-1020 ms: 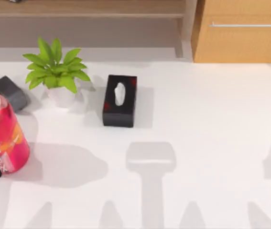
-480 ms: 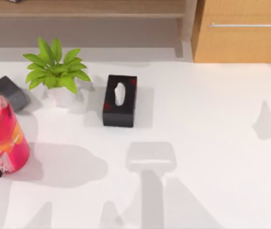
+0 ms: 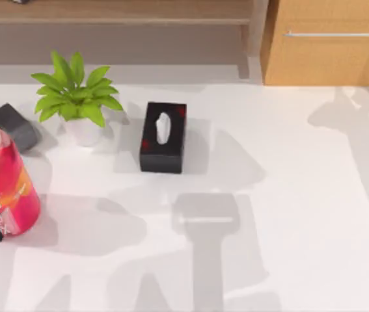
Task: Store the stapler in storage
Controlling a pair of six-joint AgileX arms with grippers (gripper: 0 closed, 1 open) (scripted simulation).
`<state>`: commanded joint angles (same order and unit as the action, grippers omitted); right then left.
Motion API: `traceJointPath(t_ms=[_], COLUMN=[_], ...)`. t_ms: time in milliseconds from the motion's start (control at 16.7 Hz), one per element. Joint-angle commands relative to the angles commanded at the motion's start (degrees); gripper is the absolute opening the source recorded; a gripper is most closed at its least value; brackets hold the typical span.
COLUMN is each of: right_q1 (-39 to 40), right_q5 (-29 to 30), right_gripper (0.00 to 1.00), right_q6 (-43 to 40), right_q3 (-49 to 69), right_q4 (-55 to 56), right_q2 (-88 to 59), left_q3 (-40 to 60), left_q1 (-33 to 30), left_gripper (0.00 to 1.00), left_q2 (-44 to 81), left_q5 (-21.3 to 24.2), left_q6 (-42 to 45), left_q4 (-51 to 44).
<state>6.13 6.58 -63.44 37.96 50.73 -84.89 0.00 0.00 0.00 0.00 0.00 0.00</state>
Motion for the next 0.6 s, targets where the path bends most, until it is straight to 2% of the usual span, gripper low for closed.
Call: traceJointPath(t_ms=[300, 600], right_q1=[2.41, 3.8], right_q5=[2.92, 5.22], right_gripper=[1.0, 1.0], right_q6=[-16.06, -24.74], right_q3=[9.62, 15.38], right_q4=[13.59, 21.72], right_q2=[-26.01, -41.02], left_q3=[0.0, 0.0], left_q1=[0.0, 0.0], left_gripper=[1.0, 1.0], left_q2=[0.0, 0.0], left_q5=[0.0, 0.0], left_q6=[0.0, 0.0], left_q4=[0.0, 0.0])
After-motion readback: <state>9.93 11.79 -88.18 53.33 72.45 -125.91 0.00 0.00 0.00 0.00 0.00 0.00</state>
